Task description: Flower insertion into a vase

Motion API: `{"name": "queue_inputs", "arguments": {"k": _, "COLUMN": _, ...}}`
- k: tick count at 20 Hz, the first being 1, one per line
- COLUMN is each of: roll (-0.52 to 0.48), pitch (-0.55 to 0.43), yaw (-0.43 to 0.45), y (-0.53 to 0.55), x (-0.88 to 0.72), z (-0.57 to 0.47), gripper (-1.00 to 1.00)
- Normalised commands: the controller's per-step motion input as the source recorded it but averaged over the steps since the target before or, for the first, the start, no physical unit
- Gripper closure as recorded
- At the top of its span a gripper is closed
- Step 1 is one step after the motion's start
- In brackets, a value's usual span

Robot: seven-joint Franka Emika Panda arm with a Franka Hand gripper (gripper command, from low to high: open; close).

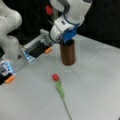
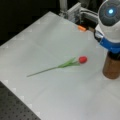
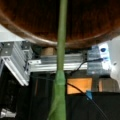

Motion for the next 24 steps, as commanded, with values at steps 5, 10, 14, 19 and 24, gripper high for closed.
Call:
{"name": "queue_inputs", "arguments": {"k": 5, "roll": -0.151, "pitch": -0.031, "yaw": 0.09, "y": -0.18, "x": 0.3, "z": 0.2, "gripper": -1.0}}
{"name": "queue_inputs", "arguments": {"k": 10, "roll": -0.162, "pitch": -0.15, "yaw": 0.035, "y": -0.11, "x": 0.11, "z": 0.11, "gripper": -1.0}}
{"name": "queue_inputs", "arguments": {"k": 14, "roll": -0.06, "pitch": -0.568, "yaw": -0.005, "y": -0.15, "x": 0.02, "z": 0.04, "gripper": -1.0}}
{"name": "queue_inputs", "arguments": {"k": 19, "roll": -0.028, "pitch": -0.689, "yaw": -0.002, "y": -0.28, "x": -0.15, "z": -0.01, "gripper": -1.0}}
{"name": "queue_inputs", "arguments": {"k": 24, "roll": -0.018, "pitch": -0.557, "yaw": 0.06, "y": -0.45, "x": -0.26, "z": -0.09, "gripper": -1.0}}
